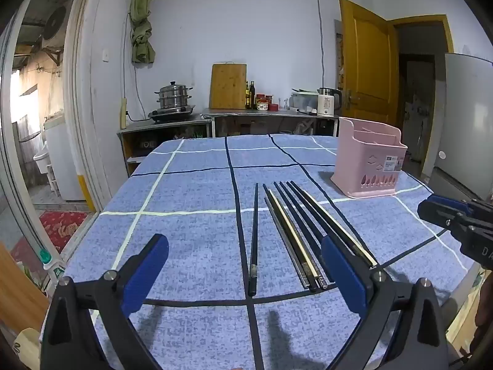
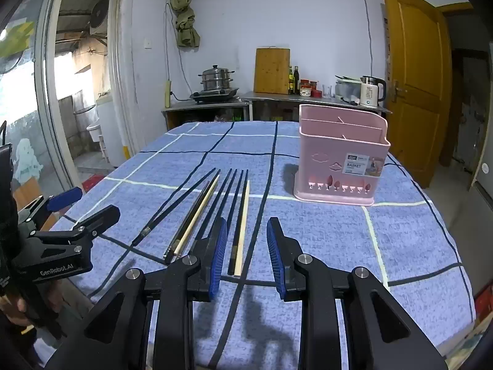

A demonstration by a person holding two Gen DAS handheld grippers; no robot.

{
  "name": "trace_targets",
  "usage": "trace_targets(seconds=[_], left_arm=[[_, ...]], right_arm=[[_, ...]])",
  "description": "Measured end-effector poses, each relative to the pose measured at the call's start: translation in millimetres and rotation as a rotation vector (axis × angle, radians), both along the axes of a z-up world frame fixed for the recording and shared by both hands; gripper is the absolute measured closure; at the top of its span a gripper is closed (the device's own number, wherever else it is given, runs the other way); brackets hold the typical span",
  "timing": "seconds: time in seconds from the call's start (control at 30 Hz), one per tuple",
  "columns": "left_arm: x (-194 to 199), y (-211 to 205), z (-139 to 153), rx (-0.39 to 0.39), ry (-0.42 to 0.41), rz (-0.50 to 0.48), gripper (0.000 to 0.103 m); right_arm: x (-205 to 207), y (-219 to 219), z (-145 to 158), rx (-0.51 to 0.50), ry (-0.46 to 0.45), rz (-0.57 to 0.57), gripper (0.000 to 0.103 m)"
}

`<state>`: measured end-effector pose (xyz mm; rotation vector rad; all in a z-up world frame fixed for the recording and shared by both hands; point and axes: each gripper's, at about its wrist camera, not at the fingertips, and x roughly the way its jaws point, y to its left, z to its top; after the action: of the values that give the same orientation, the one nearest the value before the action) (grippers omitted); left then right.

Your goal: Organize utensils

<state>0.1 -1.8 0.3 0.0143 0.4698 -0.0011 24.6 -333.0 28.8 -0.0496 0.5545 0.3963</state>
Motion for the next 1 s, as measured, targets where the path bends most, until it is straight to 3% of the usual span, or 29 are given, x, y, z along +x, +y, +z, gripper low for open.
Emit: trace_targets(seconds=[1.0], left_arm=[[-3.1, -2.7, 4.0, -0.039, -0.010, -0.009, 0.002]], right_arm=[[-5.4, -0.6, 8.3, 0.002, -0.012, -0.007, 0.075]])
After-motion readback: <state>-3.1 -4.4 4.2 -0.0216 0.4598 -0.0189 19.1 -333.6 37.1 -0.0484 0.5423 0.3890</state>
